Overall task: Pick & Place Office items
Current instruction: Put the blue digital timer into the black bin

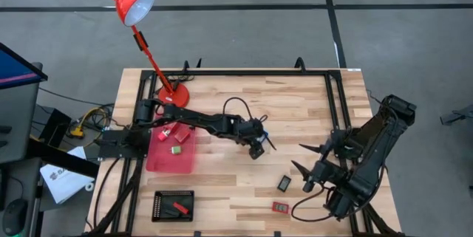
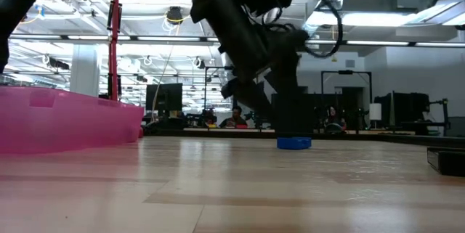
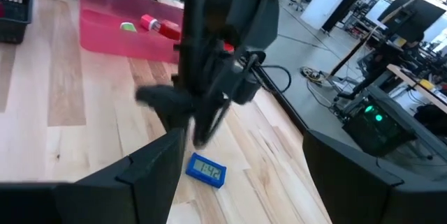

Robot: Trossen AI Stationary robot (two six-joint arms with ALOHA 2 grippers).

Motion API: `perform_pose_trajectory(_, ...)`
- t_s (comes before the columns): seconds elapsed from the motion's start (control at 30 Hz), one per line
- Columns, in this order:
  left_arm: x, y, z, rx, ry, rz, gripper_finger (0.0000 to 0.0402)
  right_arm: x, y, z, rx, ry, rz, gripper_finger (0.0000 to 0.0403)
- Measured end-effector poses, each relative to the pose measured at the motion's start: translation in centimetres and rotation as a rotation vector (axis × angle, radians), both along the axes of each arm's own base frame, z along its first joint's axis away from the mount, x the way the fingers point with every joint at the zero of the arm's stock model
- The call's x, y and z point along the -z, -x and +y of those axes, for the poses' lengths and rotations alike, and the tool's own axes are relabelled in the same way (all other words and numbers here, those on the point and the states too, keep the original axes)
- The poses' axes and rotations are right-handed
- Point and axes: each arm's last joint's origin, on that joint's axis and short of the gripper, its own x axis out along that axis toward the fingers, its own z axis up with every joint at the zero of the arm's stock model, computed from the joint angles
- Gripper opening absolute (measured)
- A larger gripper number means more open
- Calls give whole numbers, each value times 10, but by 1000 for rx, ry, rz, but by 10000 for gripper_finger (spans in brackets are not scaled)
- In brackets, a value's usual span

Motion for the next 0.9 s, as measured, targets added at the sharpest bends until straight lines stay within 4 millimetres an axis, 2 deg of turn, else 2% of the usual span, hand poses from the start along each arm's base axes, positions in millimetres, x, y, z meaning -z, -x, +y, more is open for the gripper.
perform_pose_trajectory(0.07, -17, 1, -3, 103, 47, -57, 282, 0, 1, 1, -9, 8, 6, 285)
perform_pose_trajectory(0.2, -88, 21, -9, 254, 14, -241, 282, -2, 1, 1, -8, 4, 5, 285)
perform_pose_trajectory(0.33, -156, 71, -18, 291, -120, -376, 282, -1, -4, -4, 32, -45, 37, 285)
perform_pose_trajectory(0.43, -187, 119, -32, 283, -222, -513, 282, 1, -10, -9, 74, -86, 82, 285)
perform_pose_trajectory(0.47, -191, 134, -38, 291, -246, -557, 282, 3, -13, -11, 86, -92, 100, 285)
perform_pose_trajectory(0.57, -183, 174, -54, 347, -278, -673, 282, 5, -25, -17, 108, -100, 166, 286)
perform_pose_trajectory(0.7, -161, 219, -66, 366, -284, -836, 282, 8, -57, -28, 90, -191, 289, 286)
perform_pose_trajectory(0.8, -141, 242, -66, 330, -295, -870, 282, 8, -85, -42, 63, -316, 328, 286)
perform_pose_trajectory(0.9, -135, 260, -61, 303, -289, -906, 282, 9, -104, -71, 139, -466, 356, 286)
